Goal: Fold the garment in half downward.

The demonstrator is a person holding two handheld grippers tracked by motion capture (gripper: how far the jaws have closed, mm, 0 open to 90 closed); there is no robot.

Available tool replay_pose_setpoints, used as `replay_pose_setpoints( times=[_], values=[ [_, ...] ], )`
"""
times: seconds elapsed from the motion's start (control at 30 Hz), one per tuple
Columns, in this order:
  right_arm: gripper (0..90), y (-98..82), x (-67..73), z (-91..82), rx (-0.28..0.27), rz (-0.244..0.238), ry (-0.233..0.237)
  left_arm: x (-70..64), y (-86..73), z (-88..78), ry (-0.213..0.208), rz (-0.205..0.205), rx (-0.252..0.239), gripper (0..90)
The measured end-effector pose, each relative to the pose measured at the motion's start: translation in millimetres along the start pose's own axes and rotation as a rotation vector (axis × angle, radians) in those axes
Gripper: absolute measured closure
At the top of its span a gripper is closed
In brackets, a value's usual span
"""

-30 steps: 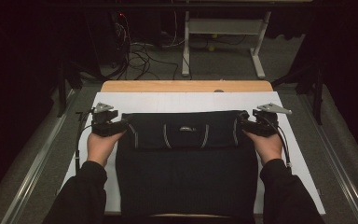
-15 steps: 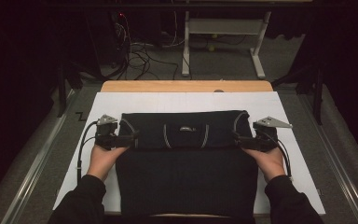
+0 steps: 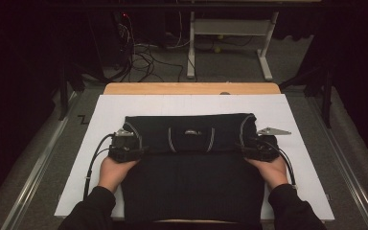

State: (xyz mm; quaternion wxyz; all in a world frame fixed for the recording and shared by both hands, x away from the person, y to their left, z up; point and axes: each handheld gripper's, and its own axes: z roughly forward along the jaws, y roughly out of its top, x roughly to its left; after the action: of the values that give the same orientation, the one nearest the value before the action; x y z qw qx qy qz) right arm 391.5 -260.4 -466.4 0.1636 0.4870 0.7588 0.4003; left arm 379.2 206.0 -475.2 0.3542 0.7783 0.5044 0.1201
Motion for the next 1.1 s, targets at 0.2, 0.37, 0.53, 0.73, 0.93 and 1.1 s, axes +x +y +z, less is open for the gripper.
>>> replay_pose_setpoints(
  times=[0.2, 0.37, 0.53, 0.73, 0.93, 1.1],
  values=[
    [72.8, -2.3, 2.7, 0.6, 0.034, -0.026, -0.006, -3.1, -0.3, -4.2, 0.004, 0.023, -0.044, 65.0],
    [79.0, -0.3, 6.5, -4.5, -0.002, -0.062, -0.025, -8.5, -0.9, -11.4, 0.013, 0.039, -0.097, 69.8],
    [79.1, 2.4, 11.6, -20.7, -0.071, -0.083, -0.026, -15.9, -3.8, -31.0, -0.014, 0.035, -0.161, 69.9],
    [79.0, -7.5, 20.6, -42.8, -0.126, -0.107, -0.011, -26.5, -15.8, -44.8, -0.034, 0.062, -0.180, 70.0],
    [79.0, -26.4, 27.8, -55.2, -0.132, -0.133, 0.000, -34.0, -35.1, -54.0, -0.068, 0.085, -0.169, 69.9],
    [79.0, -38.4, 29.7, -58.9, -0.120, -0.134, 0.003, -34.4, -49.7, -56.7, -0.083, 0.077, -0.155, 69.9]
  ],
)
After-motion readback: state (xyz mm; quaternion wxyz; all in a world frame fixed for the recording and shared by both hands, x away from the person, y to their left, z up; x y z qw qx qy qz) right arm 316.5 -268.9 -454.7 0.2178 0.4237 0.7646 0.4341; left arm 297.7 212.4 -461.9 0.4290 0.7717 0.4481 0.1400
